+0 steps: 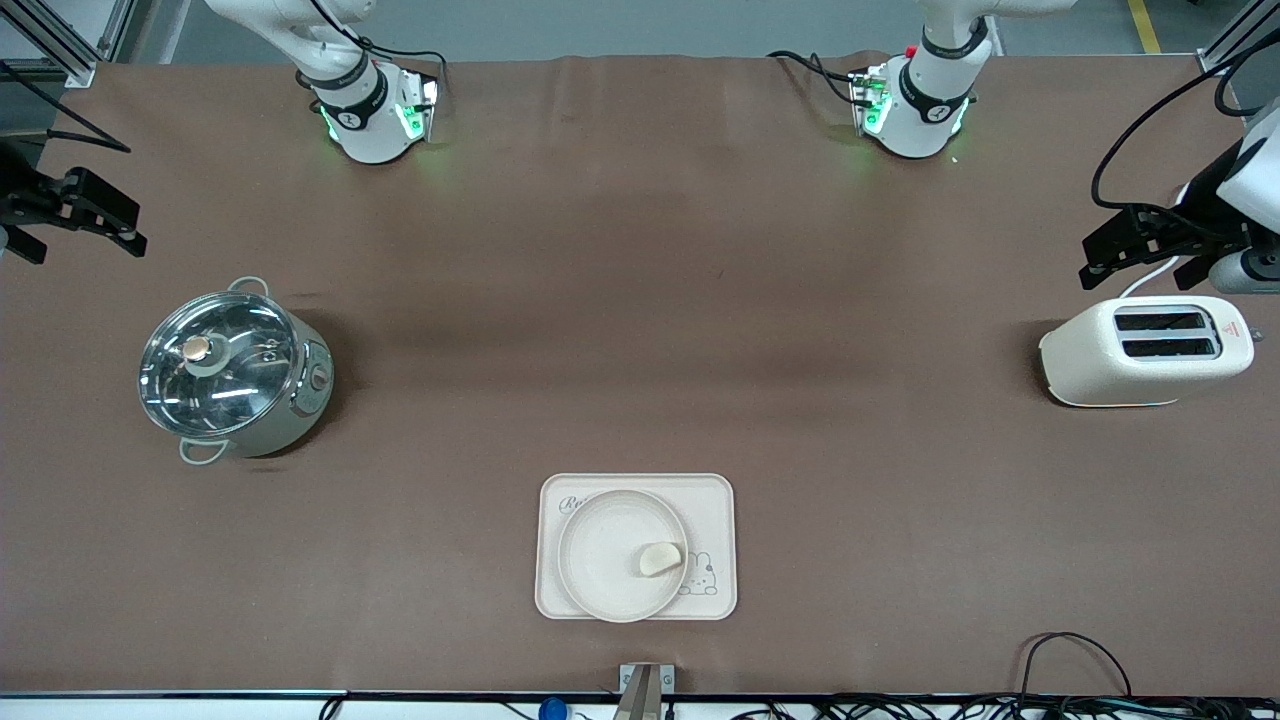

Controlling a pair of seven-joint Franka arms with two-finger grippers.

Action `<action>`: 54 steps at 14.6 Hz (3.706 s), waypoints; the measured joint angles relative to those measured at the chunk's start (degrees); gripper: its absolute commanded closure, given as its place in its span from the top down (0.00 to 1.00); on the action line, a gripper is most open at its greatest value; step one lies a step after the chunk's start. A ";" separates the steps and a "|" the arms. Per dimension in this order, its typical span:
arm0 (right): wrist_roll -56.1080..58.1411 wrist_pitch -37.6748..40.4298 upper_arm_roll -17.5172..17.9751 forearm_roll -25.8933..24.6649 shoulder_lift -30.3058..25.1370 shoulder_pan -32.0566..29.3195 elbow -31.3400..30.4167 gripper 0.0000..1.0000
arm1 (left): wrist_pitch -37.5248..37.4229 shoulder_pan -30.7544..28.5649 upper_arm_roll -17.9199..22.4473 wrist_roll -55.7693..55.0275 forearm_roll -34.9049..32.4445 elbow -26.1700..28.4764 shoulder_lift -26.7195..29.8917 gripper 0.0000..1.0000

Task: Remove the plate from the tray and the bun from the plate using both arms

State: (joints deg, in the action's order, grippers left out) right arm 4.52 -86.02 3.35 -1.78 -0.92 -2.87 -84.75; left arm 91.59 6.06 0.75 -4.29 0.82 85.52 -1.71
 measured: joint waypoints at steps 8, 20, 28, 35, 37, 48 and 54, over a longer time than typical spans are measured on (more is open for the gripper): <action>0.01 -0.86 0.10 0.02 0.04 -0.16 -0.13 1.00 | 0.02 0.04 0.02 0.00 0.00 0.00 0.00 1.00; -15.09 -18.40 1.41 9.87 13.94 5.48 -1.42 1.00 | 0.02 0.03 0.00 0.00 0.00 0.07 -0.04 1.00; -35.73 -37.68 1.52 9.98 26.44 13.62 -1.38 1.00 | 0.02 0.04 0.01 0.00 0.00 0.06 -0.07 1.00; -43.75 -59.45 1.66 10.02 44.67 19.84 3.73 0.98 | 0.02 0.04 0.01 0.00 0.00 0.07 -0.16 1.00; -45.54 -59.52 1.55 10.02 49.24 22.14 8.44 0.98 | 0.02 0.05 0.00 0.00 0.00 0.08 -0.17 1.00; -44.54 -59.34 0.11 9.29 63.01 24.73 22.36 0.87 | 0.02 0.06 -0.03 0.00 0.00 0.09 -0.18 1.00; -39.14 -56.47 -0.89 5.96 63.02 26.08 25.65 0.76 | 0.02 0.05 -0.03 0.00 0.00 0.09 -0.18 1.00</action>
State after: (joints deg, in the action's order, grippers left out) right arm -34.61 -142.49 2.45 4.17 62.10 23.22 -59.10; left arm 91.61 6.11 0.72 -4.29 0.82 85.61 -1.89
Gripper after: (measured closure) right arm 0.150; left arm 0.000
